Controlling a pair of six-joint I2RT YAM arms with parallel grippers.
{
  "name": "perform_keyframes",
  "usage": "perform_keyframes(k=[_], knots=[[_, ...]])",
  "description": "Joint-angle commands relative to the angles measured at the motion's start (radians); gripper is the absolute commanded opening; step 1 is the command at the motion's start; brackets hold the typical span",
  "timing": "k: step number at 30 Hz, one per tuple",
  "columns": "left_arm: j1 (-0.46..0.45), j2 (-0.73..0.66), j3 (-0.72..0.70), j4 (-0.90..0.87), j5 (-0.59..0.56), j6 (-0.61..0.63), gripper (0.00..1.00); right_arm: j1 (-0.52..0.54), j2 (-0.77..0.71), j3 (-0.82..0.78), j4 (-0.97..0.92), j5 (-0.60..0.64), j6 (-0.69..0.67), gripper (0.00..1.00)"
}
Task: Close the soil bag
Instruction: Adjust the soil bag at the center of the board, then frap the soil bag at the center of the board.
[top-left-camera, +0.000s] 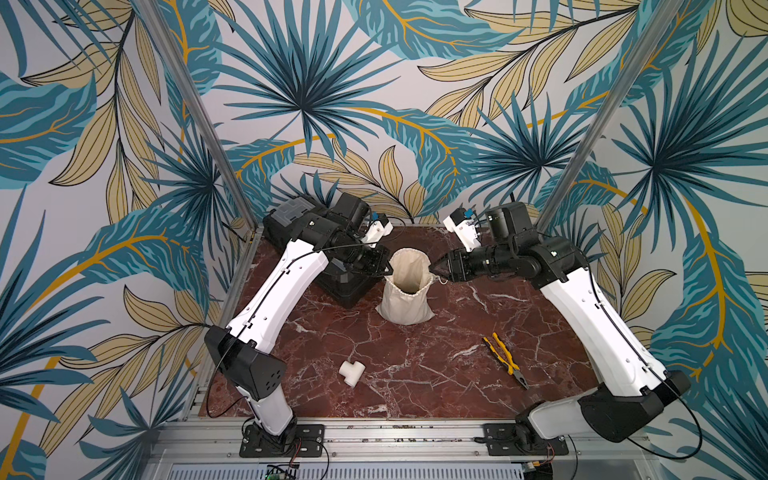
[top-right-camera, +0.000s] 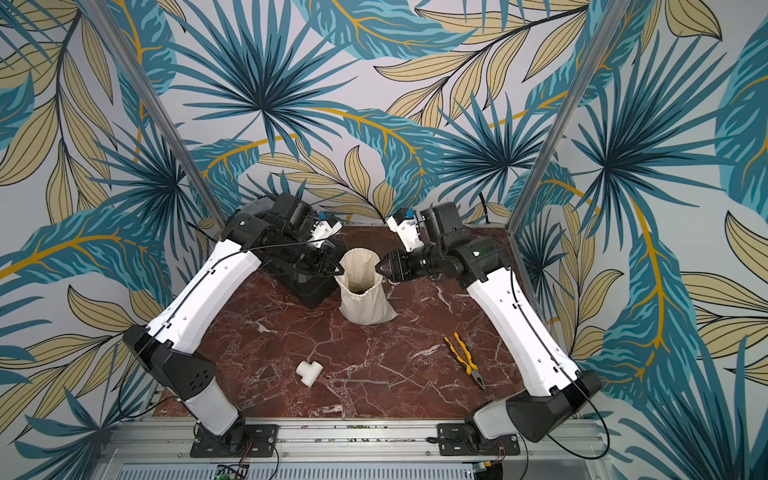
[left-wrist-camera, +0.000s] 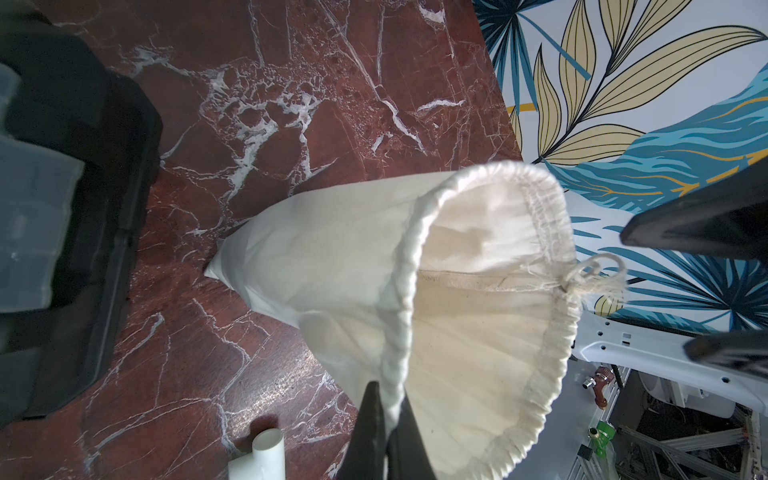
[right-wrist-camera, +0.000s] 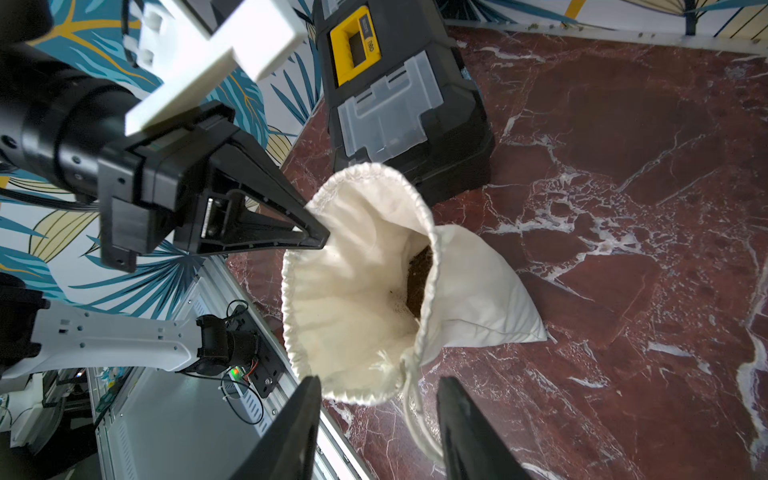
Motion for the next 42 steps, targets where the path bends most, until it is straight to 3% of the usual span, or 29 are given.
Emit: perform_keyframes(k=[1, 13, 23, 32, 36, 42], knots=[[0.006, -0.037, -0.019, 0.025, 0.016, 0.000, 0.00, 0.018, 0.018, 0.044, -0.080, 0.065, 0.007, 0.50], [0.006, -0.065, -0.061, 0.053, 0.018, -0.023, 0.00, 0.047, 0.038, 0.073, -0.130, 0.110, -0.001, 0.47], [0.006, -0.064, -0.049, 0.042, 0.016, -0.018, 0.00, 0.038, -0.055, -0.069, -0.050, 0.104, 0.009, 0.52], [0.007, -0.064, -0.045, 0.023, 0.014, -0.007, 0.00, 0.038, -0.080, -0.133, -0.018, 0.113, -0.007, 0.50], [0.005, -0.062, -0.045, 0.016, 0.011, -0.002, 0.00, 0.038, -0.069, -0.146, -0.008, 0.126, -0.018, 0.41], [0.007, -0.059, -0.035, 0.008, 0.006, 0.003, 0.00, 0.039, -0.065, -0.124, 0.036, 0.280, 0.003, 0.05]])
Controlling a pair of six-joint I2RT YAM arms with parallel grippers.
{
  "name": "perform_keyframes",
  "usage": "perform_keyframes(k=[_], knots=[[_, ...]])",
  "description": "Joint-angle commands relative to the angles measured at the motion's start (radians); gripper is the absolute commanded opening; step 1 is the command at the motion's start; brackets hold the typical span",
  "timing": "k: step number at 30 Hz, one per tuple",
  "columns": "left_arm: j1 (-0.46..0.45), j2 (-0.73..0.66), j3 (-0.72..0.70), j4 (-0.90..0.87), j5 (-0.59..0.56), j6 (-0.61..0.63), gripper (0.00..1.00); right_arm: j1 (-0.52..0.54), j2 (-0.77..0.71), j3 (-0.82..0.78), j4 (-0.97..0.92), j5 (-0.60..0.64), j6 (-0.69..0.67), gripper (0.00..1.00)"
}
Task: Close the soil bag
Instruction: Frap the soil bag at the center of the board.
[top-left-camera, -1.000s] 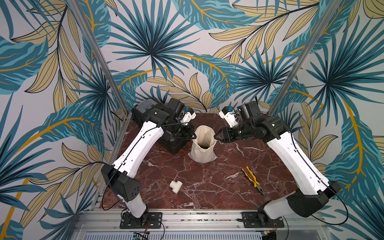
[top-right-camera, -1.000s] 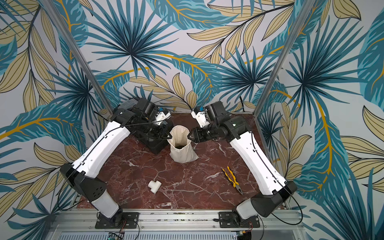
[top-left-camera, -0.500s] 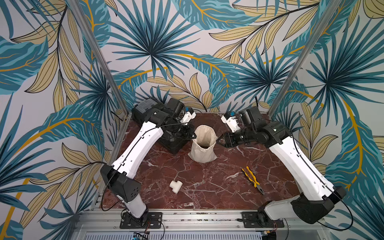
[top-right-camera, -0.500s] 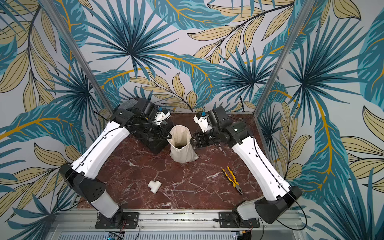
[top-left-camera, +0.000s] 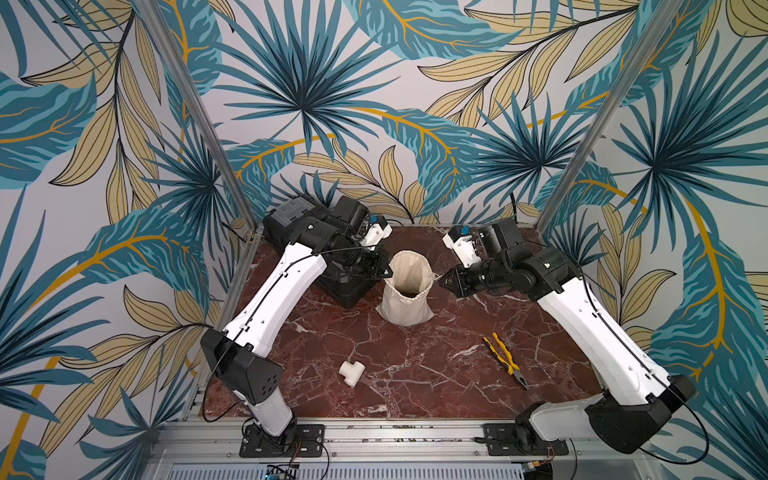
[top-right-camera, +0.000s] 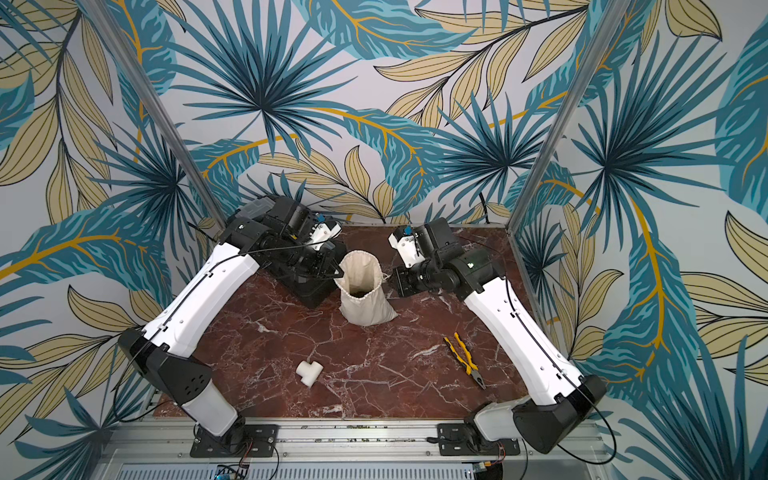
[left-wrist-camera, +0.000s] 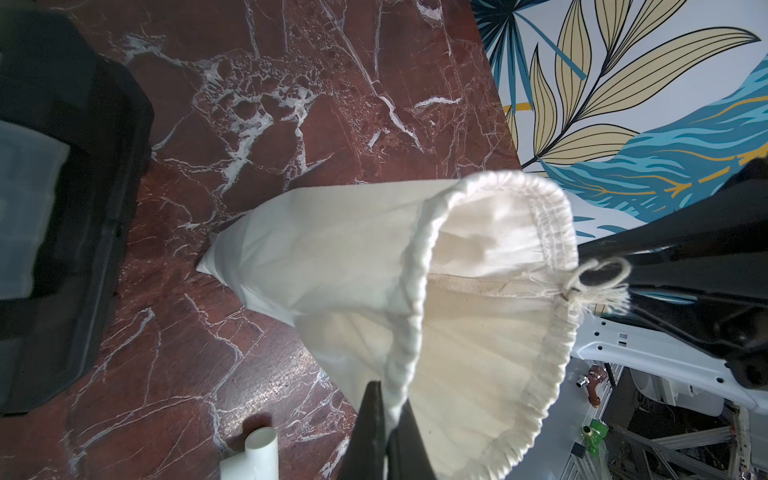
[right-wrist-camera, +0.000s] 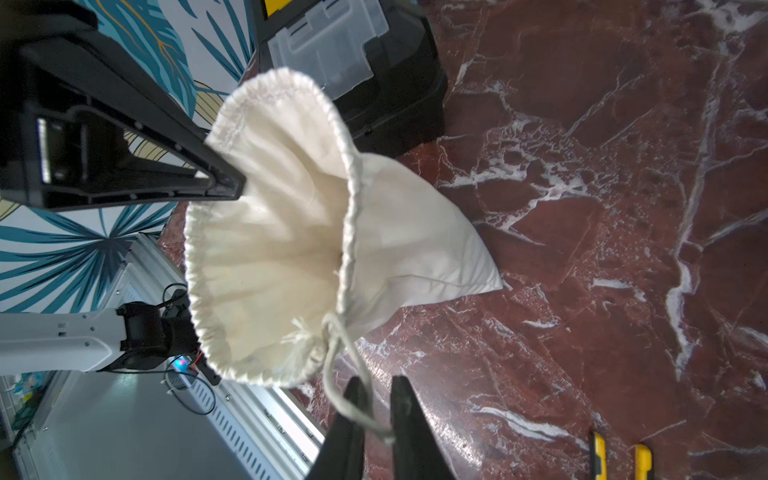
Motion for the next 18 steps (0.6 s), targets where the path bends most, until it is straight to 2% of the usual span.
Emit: perform_keyframes(k=[1, 9, 14, 18], knots=[[0.007, -0.026, 0.020, -0.021, -0.008, 0.019, 0.00, 0.000, -0.001, 0.024, 0.048, 0.131, 0.021, 0.00], [0.006, 0.002, 0.045, -0.055, -0.061, 0.033, 0.00, 0.000, -0.111, 0.102, 0.175, 0.487, 0.042, 0.00], [0.010, 0.011, 0.036, -0.095, -0.109, 0.049, 0.00, -0.001, -0.152, 0.051, 0.288, 0.543, 0.052, 0.00], [0.015, 0.011, 0.028, -0.110, -0.107, 0.049, 0.00, 0.000, -0.171, 0.018, 0.344, 0.532, 0.036, 0.00]])
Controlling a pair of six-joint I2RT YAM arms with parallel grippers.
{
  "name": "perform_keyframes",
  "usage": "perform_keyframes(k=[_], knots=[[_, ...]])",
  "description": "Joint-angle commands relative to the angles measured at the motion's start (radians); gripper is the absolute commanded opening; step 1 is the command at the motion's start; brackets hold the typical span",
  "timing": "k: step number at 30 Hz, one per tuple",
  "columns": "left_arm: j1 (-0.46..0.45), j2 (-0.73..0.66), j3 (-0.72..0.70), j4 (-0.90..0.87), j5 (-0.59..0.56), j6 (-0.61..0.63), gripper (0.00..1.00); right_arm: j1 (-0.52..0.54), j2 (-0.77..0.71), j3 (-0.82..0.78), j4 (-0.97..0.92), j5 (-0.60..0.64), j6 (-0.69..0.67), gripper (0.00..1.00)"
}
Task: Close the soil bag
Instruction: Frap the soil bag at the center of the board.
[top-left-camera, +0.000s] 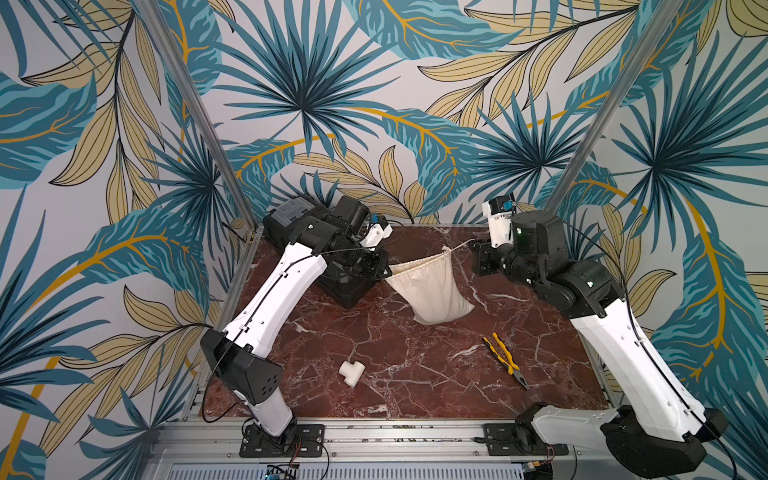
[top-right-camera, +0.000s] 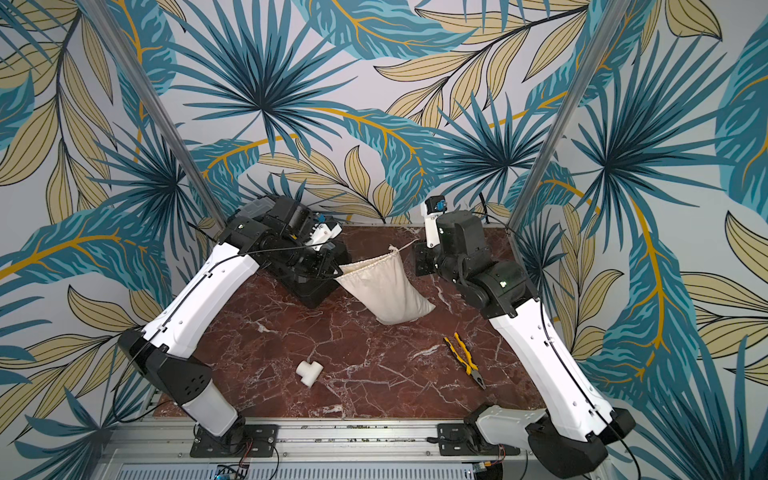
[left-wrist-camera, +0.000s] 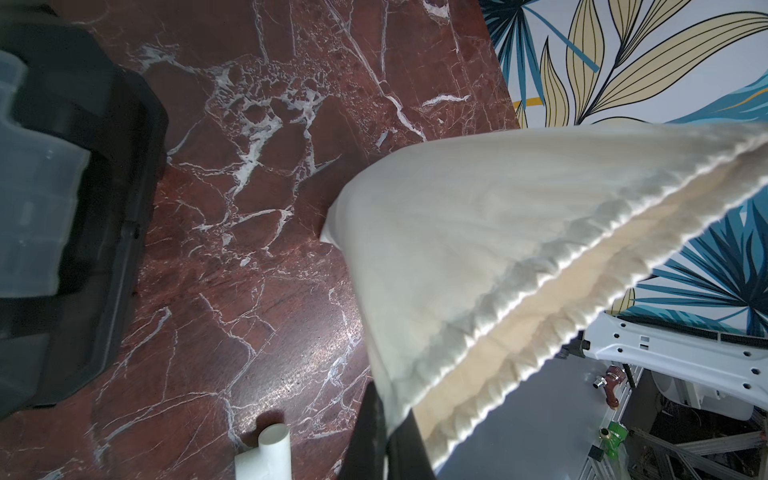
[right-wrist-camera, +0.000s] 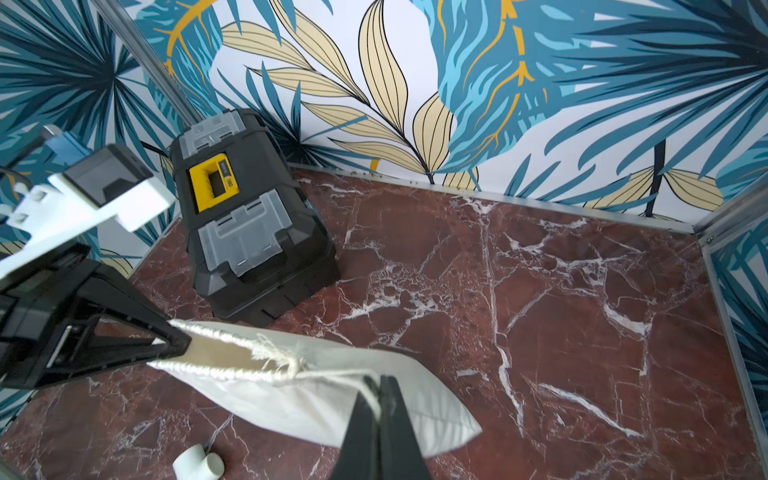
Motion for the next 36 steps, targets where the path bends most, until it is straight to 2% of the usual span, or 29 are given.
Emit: perform_keyframes(k=[1, 4, 9, 11, 14, 16, 18, 19, 20, 22, 23, 24, 28, 31, 36], knots=[[0.020, 0.008, 0.009, -0.083, -0.062, 0.023, 0.00, -0.018, -0.037, -0.020, 0.161, 0.111, -0.003, 0.00], [0.020, 0.007, 0.009, -0.072, -0.043, 0.015, 0.01, -0.019, -0.034, -0.038, 0.211, 0.064, -0.020, 0.00], [0.020, -0.005, -0.028, -0.054, -0.020, 0.019, 0.07, -0.018, -0.007, -0.032, 0.272, 0.075, -0.018, 0.00], [0.020, -0.015, -0.055, -0.031, -0.014, 0.015, 0.16, -0.018, -0.001, -0.024, 0.324, 0.043, -0.019, 0.00], [0.021, -0.022, -0.067, 0.004, 0.011, 0.010, 0.22, -0.018, 0.035, 0.015, 0.354, -0.034, -0.015, 0.00], [0.021, -0.024, -0.066, 0.028, 0.014, 0.005, 0.34, -0.018, 0.072, 0.045, 0.355, -0.093, -0.009, 0.00], [0.022, -0.031, -0.067, 0.050, 0.009, 0.005, 0.39, -0.019, 0.100, 0.066, 0.359, -0.145, -0.004, 0.00], [0.022, -0.035, -0.066, 0.064, 0.003, 0.003, 0.43, -0.017, 0.111, 0.072, 0.360, -0.158, -0.001, 0.00], [0.024, -0.040, -0.067, 0.078, -0.009, 0.002, 0.52, -0.016, 0.120, 0.081, 0.360, -0.162, 0.000, 0.00], [0.023, -0.055, -0.069, 0.111, -0.033, -0.002, 0.73, -0.017, 0.130, 0.095, 0.354, -0.156, -0.003, 0.00], [0.023, -0.068, -0.074, 0.131, -0.049, -0.004, 0.92, -0.016, 0.134, 0.100, 0.351, -0.146, -0.007, 0.00], [0.023, -0.082, -0.083, 0.155, -0.066, -0.005, 0.99, -0.016, 0.136, 0.111, 0.347, -0.139, -0.013, 0.00], [0.024, -0.145, -0.131, 0.262, -0.131, -0.015, 1.00, -0.017, 0.161, 0.175, 0.305, -0.078, -0.026, 0.00], [0.026, -0.183, -0.175, 0.397, -0.133, -0.020, 1.00, -0.018, 0.170, 0.200, 0.302, -0.016, -0.033, 0.00], [0.023, -0.176, -0.188, 0.498, -0.069, -0.019, 1.00, -0.017, 0.116, 0.075, 0.459, 0.030, -0.020, 0.00]])
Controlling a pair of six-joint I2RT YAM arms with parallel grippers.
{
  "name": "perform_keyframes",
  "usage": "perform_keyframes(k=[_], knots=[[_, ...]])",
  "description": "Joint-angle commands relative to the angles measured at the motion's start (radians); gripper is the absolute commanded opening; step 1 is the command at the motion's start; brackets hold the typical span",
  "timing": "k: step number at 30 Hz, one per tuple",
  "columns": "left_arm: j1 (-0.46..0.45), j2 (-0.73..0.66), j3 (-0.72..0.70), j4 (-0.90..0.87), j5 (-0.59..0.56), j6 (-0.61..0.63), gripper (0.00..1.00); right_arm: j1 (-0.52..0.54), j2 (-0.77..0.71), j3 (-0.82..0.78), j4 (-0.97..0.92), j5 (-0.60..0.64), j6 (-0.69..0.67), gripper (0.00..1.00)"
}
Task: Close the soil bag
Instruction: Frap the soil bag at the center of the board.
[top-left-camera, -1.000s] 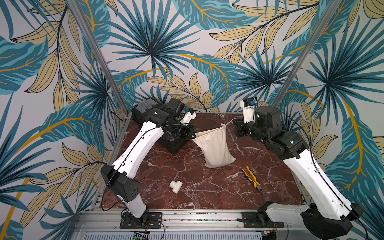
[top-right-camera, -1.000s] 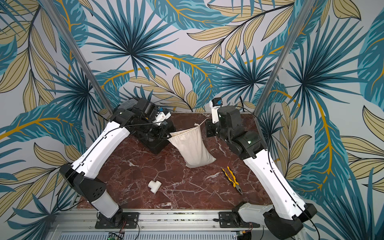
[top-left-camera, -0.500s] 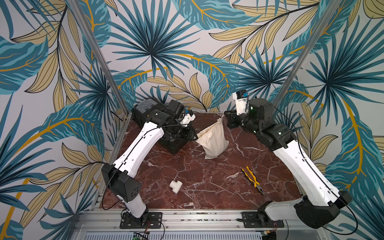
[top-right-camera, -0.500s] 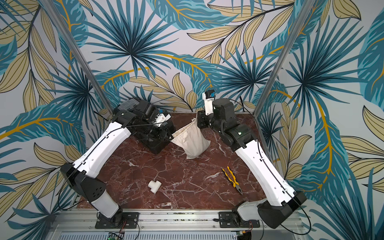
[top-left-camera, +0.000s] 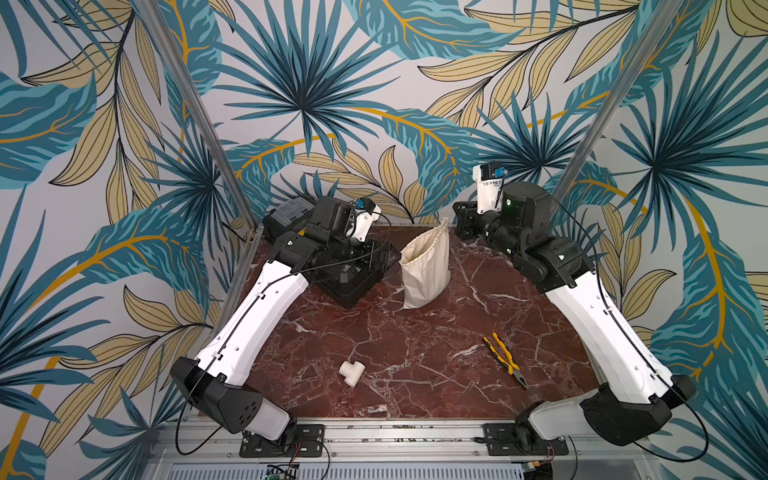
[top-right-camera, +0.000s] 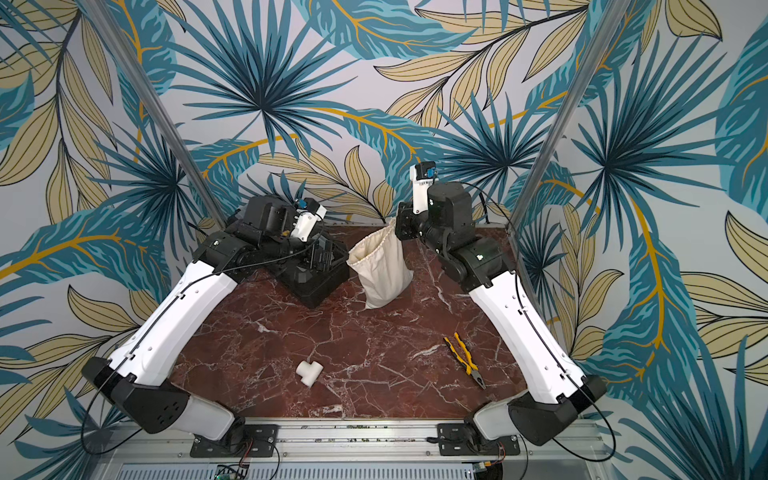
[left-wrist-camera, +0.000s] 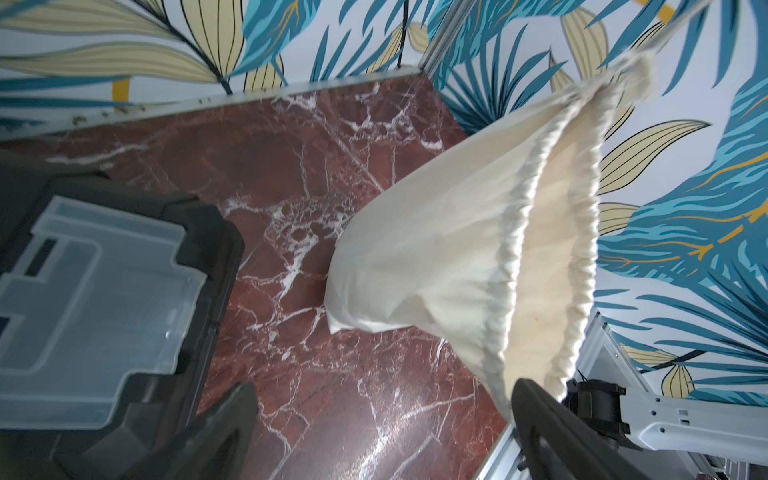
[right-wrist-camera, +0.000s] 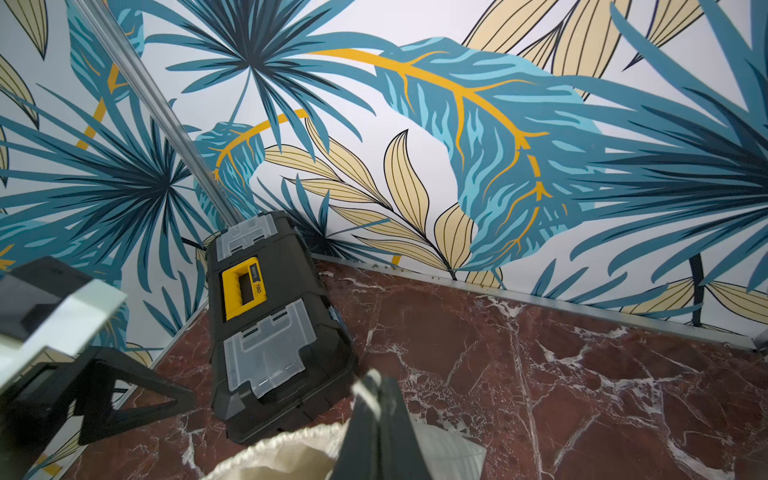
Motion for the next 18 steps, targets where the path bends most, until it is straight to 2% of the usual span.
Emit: perform_keyframes(k=[1, 7, 11, 15, 18], knots=[[0.004, 0.014, 0.000, 0.126, 0.040, -0.005, 1.00, 0.001, -0.054, -0.062, 0.196, 0.056, 0.015, 0.00], [-0.040, -0.038, -0.093, 0.326, 0.041, 0.026, 1.00, 0.001, -0.051, -0.122, 0.286, 0.084, 0.043, 0.00], [-0.095, -0.096, -0.227, 0.546, 0.051, 0.096, 1.00, 0.001, -0.005, -0.007, 0.215, 0.069, 0.064, 0.00], [-0.114, -0.085, -0.258, 0.664, 0.091, 0.106, 1.00, 0.001, 0.036, 0.096, 0.107, 0.008, 0.125, 0.00], [-0.115, -0.093, -0.286, 0.744, 0.064, 0.114, 1.00, 0.003, 0.038, 0.090, 0.071, -0.025, 0.184, 0.00]])
